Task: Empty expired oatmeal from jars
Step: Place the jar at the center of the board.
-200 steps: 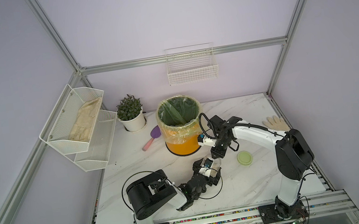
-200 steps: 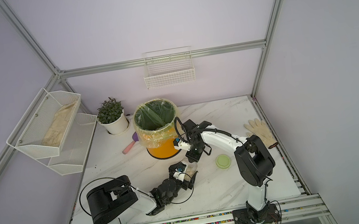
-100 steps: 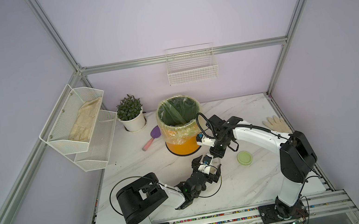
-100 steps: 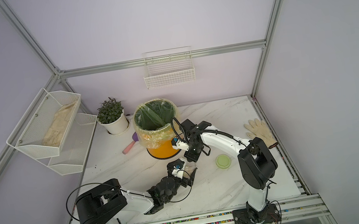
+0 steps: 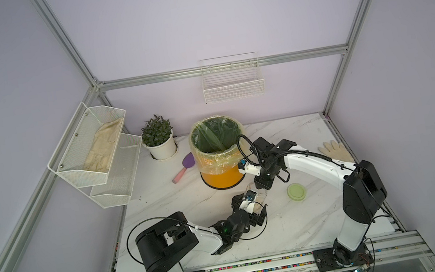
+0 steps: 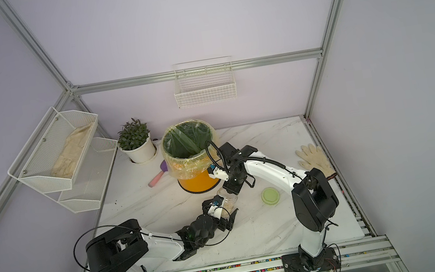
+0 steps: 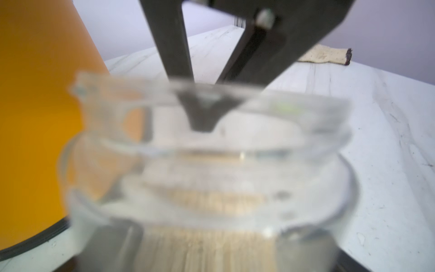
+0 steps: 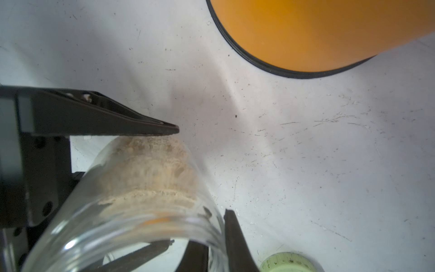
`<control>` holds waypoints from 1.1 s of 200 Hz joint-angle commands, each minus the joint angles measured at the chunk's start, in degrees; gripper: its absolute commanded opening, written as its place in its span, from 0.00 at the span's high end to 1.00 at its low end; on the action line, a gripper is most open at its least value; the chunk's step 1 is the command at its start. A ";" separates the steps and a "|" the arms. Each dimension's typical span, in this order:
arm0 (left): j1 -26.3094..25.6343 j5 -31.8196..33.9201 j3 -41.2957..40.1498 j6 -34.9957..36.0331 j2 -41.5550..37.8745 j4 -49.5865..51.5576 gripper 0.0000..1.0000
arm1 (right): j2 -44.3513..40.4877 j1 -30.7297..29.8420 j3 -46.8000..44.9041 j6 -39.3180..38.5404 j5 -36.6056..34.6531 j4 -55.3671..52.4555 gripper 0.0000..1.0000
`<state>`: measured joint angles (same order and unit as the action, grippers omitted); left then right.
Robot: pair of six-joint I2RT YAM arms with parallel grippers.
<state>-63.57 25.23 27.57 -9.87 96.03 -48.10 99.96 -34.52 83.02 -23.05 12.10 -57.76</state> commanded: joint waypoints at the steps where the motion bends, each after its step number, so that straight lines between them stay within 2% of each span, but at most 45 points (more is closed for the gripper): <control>1: -1.01 0.63 1.25 -1.29 -1.18 -1.30 0.00 | -2.00 -0.28 1.16 0.86 -1.67 0.36 1.00; 72: -1.37 3.26 -0.16 -4.01 -14.55 11.03 0.00 | -2.66 -0.36 -2.40 -1.65 -9.90 3.25 1.00; 76: -1.39 3.16 -0.20 -4.09 -16.99 12.03 0.00 | -2.75 -0.37 -2.82 -1.79 -10.49 3.53 1.00; 106: -1.38 4.69 0.48 -5.64 -23.26 21.58 0.00 | -3.78 -1.81 -6.90 -3.39 -16.50 7.00 1.00; 141: -1.38 7.45 0.10 -7.94 -28.92 26.79 0.00 | -5.39 -4.30 -7.70 -2.88 -20.00 7.61 1.00; 165: -1.38 9.73 0.18 -8.50 -31.17 30.15 0.00 | -6.41 -7.39 -8.45 -2.97 -24.65 8.11 1.00; 213: -1.38 11.94 0.37 -9.35 -32.05 33.20 0.00 | -4.81 -10.85 -9.53 -1.19 -26.83 9.14 1.00; 220: -1.38 12.06 0.49 -9.38 -31.91 33.35 0.00 | -4.32 -11.37 -9.46 -0.90 -26.86 9.02 0.96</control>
<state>-64.66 35.29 27.51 -17.93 64.97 -16.64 95.88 -44.36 73.63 -25.65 -12.58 -50.61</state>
